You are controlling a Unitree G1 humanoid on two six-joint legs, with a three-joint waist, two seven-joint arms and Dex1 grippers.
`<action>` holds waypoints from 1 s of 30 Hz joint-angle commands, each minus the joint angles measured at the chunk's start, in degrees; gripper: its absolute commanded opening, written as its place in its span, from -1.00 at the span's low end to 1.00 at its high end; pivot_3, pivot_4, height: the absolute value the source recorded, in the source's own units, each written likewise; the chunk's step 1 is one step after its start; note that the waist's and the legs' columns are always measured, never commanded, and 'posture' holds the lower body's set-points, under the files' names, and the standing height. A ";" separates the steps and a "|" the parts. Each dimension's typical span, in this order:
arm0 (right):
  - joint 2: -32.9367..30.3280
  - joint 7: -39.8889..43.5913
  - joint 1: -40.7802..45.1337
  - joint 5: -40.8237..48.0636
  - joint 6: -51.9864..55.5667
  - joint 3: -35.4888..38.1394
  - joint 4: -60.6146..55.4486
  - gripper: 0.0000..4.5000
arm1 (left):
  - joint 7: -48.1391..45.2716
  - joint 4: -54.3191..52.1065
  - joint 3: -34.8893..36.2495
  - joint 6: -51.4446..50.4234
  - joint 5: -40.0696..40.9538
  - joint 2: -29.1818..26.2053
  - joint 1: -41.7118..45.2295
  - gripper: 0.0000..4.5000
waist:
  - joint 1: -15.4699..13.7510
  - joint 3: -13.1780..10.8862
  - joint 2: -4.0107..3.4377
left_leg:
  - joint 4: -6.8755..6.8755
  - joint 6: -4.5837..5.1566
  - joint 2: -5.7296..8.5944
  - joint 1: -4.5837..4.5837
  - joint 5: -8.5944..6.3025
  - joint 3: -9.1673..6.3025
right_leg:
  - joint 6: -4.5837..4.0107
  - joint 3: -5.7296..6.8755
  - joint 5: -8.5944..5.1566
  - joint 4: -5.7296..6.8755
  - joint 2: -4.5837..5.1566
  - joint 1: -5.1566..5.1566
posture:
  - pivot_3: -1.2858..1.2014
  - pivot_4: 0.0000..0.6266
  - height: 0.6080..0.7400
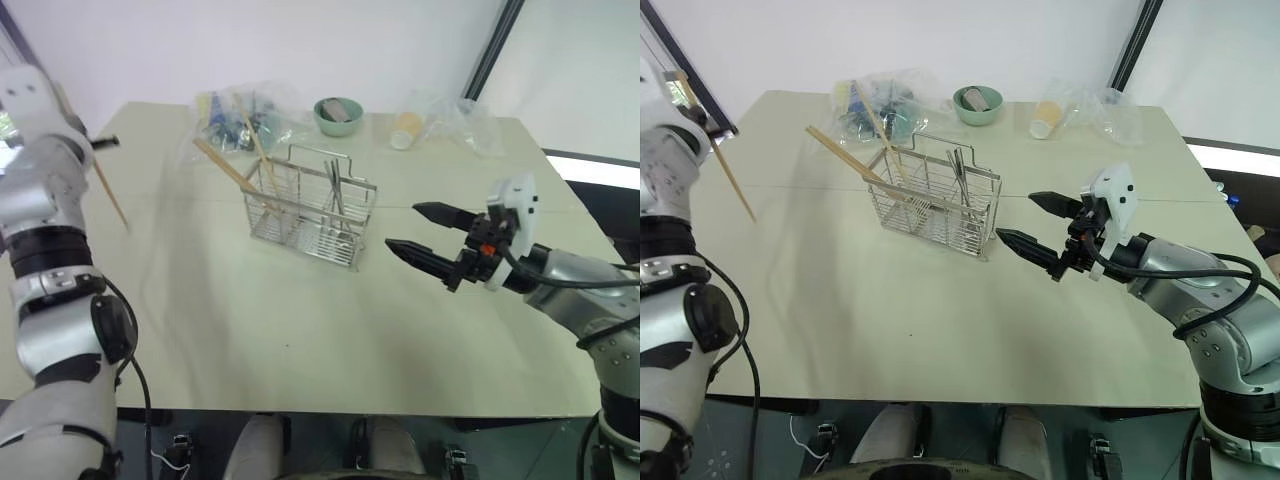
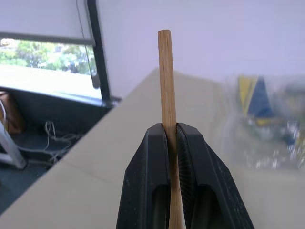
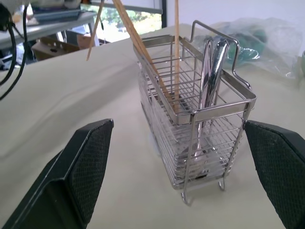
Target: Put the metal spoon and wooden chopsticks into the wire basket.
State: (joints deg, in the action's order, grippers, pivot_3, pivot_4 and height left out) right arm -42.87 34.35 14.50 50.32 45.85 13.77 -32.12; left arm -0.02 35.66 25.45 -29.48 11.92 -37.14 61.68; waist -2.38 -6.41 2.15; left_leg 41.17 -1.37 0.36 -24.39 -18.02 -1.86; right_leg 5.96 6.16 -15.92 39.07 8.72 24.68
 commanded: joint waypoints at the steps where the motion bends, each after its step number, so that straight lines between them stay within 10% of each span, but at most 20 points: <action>1: -1.24 1.03 2.39 0.45 -0.47 1.30 0.74 1.00 | -3.49 -3.01 2.83 7.28 5.24 -0.26 7.91 -0.95 | 0.04 0.00 0.03 | 0.00 0.00 -0.02 0.00 0.00 -0.01 | 0.00 0.03 0.00 0.00 -0.01 -0.01 | 0.03 -0.52 -0.63; 10: -1.81 0.57 3.70 1.15 0.78 1.76 0.83 1.00 | -13.98 -19.07 1.14 -0.91 20.51 9.29 8.92 -0.95 | 0.21 0.03 -0.24 | -0.01 -0.02 -0.02 0.06 0.01 0.05 | 0.01 0.05 0.00 0.03 -0.04 -0.13 | 0.03 -0.52 -0.63; 25: -1.08 -3.00 1.57 2.62 0.99 3.43 -2.08 1.00 | -19.88 -23.92 -10.55 2.39 18.08 19.61 -0.35 -0.95 | 0.16 0.00 -0.30 | 0.02 0.02 -0.03 0.08 0.02 0.06 | -0.01 0.05 0.00 0.02 -0.11 -0.17 | 0.03 -0.52 -0.63; 30: -1.00 -4.16 1.25 3.03 1.00 3.73 -2.27 1.00 | -19.85 -25.30 -11.69 3.18 18.11 21.83 -2.73 -0.09 | 0.17 0.00 -0.30 | 0.02 0.04 -0.03 0.07 0.01 0.05 | -0.02 0.05 -0.01 0.02 -0.12 -0.16 | 0.03 -0.52 -0.63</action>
State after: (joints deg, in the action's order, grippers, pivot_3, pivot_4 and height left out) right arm -43.82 30.57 15.76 52.60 47.40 15.76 -32.48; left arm -19.68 13.27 13.79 -27.83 29.99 -15.30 58.21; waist -2.20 -6.42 1.85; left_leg 41.18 -1.32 0.34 -24.32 -18.02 -1.81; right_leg 5.94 6.21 -15.93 39.09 8.60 24.52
